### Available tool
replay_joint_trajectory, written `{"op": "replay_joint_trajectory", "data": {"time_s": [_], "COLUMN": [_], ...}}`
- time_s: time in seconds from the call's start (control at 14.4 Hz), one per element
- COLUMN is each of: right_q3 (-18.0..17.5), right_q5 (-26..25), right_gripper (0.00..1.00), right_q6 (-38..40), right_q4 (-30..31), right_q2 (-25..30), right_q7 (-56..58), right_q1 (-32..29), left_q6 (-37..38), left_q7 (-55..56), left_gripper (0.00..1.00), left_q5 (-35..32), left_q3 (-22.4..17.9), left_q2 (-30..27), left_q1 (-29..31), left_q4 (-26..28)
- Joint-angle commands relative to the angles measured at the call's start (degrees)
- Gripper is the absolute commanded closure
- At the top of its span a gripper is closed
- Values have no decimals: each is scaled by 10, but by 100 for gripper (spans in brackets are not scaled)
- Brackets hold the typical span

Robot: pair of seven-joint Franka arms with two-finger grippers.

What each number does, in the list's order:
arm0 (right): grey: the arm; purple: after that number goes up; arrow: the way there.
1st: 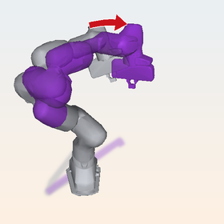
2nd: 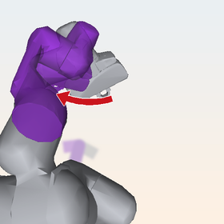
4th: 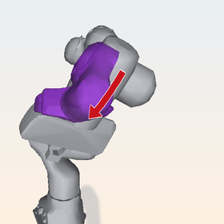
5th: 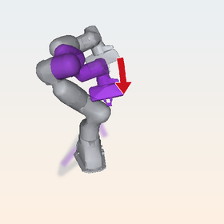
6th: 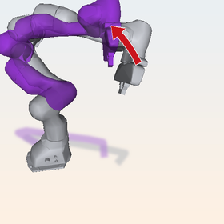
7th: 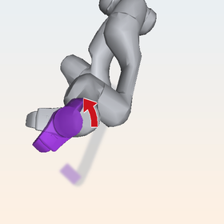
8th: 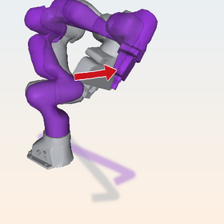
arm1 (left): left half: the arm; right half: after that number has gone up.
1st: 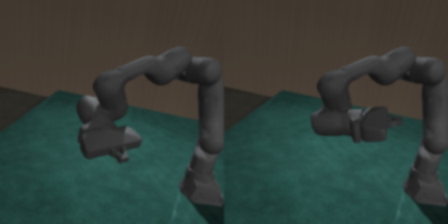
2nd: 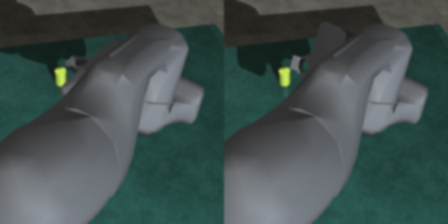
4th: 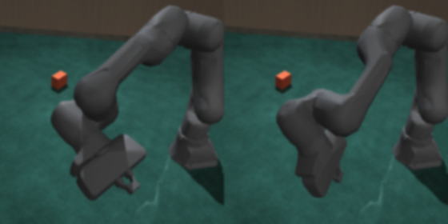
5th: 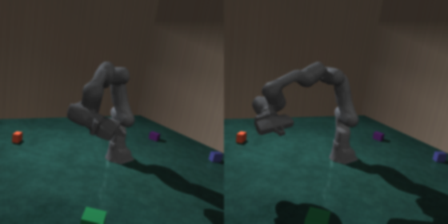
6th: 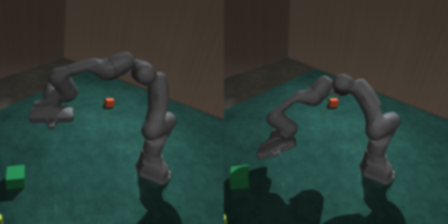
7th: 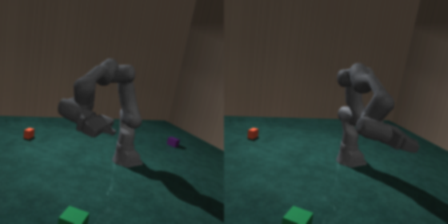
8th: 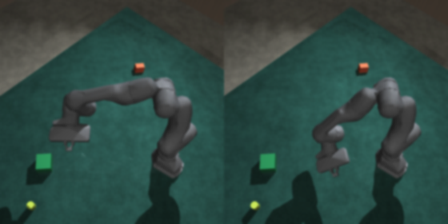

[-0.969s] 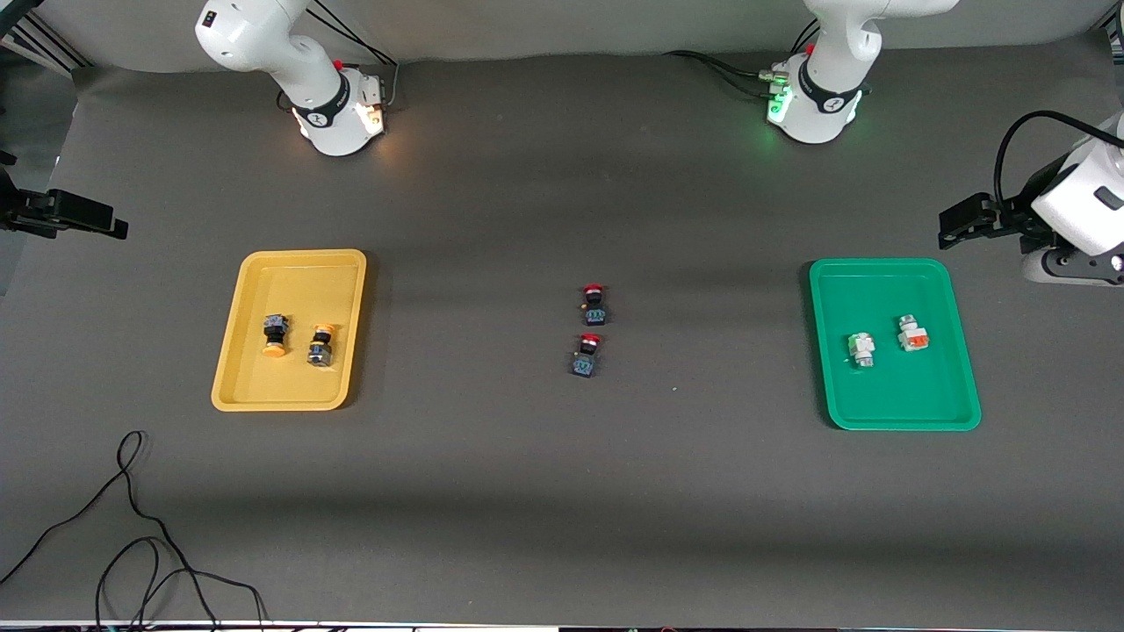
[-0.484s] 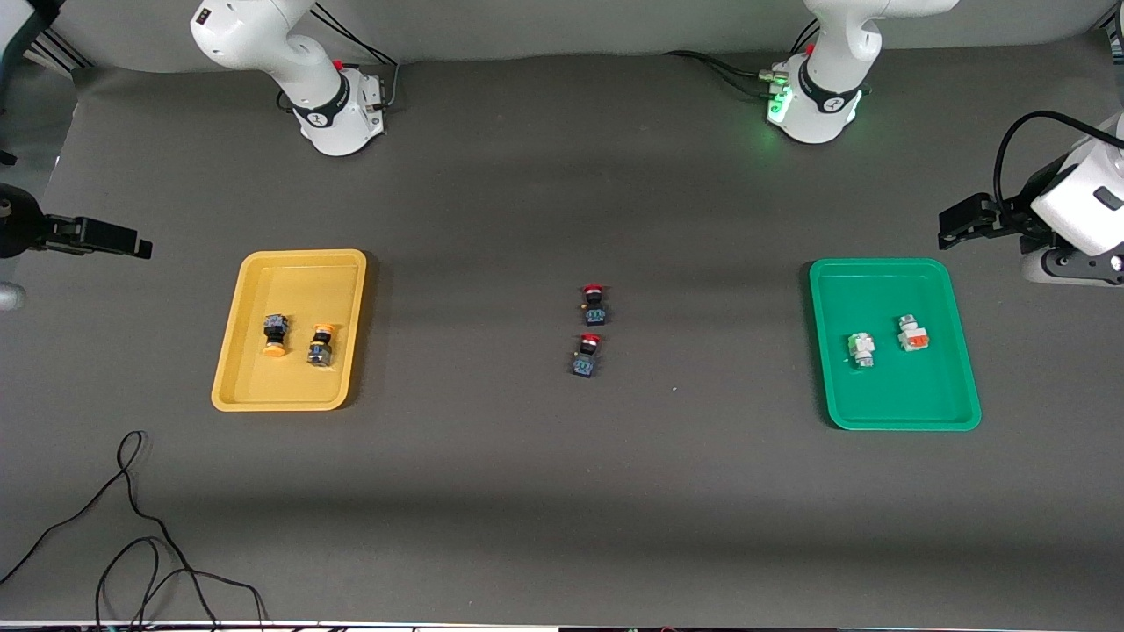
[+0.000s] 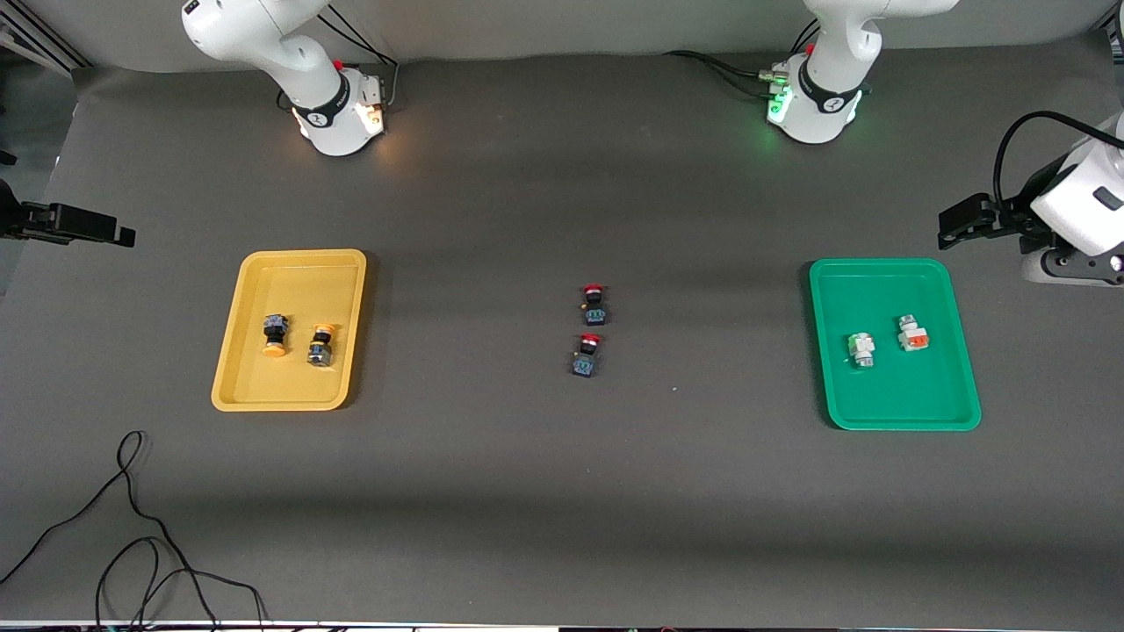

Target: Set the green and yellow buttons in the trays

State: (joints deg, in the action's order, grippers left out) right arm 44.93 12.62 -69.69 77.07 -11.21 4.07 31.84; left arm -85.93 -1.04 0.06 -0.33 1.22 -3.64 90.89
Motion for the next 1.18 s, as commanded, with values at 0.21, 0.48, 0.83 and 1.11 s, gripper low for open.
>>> {"op": "replay_joint_trajectory", "data": {"time_s": [0.21,0.48,0.83,1.11], "right_q3": [-282,-430,-459,-470], "right_q5": [-64,-79,-94,-160], "right_gripper": [1,1,1,0], "right_q6": [2,1,-83,-128], "right_q4": [0,9,143,152], "right_q2": [31,48,138,152], "right_q7": [-84,-115,-110,-107], "right_q1": [-214,-343,-368,-366], "left_q6": [1,1,1,1], "left_q7": [2,2,2,2], "left_gripper": [0,0,0,0], "left_q5": [-8,-8,-8,-8], "left_q3": [1,1,1,1], "left_q2": [-7,-7,-7,-7], "left_q1": [-3,-3,-3,-3], "left_q4": [3,3,3,3]}}
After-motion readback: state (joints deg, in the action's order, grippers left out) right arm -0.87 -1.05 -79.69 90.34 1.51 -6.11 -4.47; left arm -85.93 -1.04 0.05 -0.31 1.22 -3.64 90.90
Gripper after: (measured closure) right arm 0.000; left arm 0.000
